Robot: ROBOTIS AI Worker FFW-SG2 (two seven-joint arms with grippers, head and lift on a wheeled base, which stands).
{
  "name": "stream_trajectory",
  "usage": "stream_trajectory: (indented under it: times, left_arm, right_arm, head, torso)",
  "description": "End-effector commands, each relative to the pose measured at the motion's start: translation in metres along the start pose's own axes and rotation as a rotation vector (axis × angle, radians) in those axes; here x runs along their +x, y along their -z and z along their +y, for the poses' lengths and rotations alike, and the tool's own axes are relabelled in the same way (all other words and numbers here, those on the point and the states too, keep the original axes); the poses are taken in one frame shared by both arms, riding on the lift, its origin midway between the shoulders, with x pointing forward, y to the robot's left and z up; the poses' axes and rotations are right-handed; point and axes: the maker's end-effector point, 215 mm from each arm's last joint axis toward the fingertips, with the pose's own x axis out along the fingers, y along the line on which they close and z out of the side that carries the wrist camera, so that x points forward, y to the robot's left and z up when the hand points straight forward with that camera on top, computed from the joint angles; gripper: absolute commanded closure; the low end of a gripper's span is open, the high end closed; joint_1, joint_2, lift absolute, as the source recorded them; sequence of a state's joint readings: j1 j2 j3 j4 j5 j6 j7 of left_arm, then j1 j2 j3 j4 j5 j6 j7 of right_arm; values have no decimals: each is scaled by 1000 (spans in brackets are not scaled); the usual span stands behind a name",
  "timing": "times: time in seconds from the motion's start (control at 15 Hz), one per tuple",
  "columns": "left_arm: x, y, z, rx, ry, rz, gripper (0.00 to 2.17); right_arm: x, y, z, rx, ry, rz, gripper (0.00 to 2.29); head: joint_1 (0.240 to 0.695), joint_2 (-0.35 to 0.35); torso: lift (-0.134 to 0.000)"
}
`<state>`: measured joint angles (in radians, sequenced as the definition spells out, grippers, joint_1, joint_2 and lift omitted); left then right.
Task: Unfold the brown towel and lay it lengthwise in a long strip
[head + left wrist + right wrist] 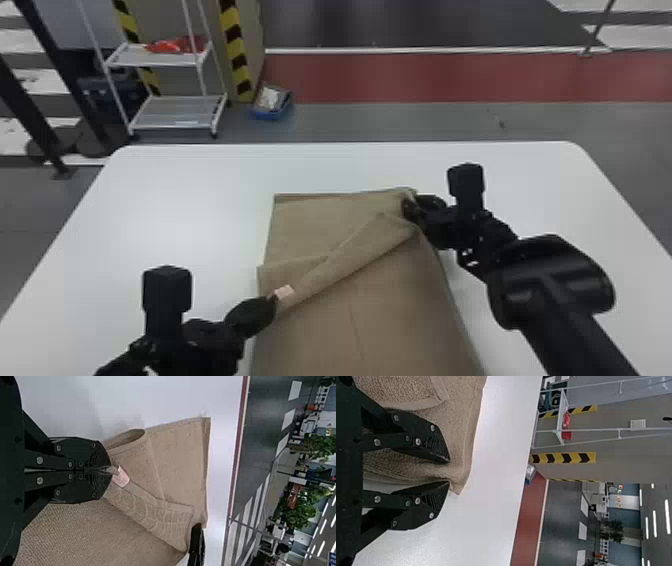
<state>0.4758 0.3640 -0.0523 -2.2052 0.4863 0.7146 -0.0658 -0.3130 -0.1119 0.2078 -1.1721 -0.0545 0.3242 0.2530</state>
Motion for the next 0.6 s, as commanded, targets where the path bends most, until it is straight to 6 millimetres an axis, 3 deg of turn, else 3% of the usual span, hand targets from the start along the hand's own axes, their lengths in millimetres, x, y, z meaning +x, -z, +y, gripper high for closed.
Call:
stream_trajectory:
  times: [0.0,0.2,0.4,0.53]
  left_arm:
    - [0,-3,1,1,-4,-5,1517]
    - [-3,-10,7,3,-18,-23,1517]
    - [-9,-19,15,1,-41,-53,1517]
    - [-14,-28,24,-3,-60,-73,1517]
  right_arm:
    - [-4,-9,6,6,-9,-27,1409]
    - [-21,-46,3,9,2,-125,1541]
    - [-54,-89,-31,30,69,-235,1541]
    - [-79,-93,-64,39,133,-254,1541]
  head:
    - [695,28]
    - [695,34]
    - [695,37]
    - [695,17]
  torso:
    - [-123]
    - [-123]
    - [-123]
    - [-123]
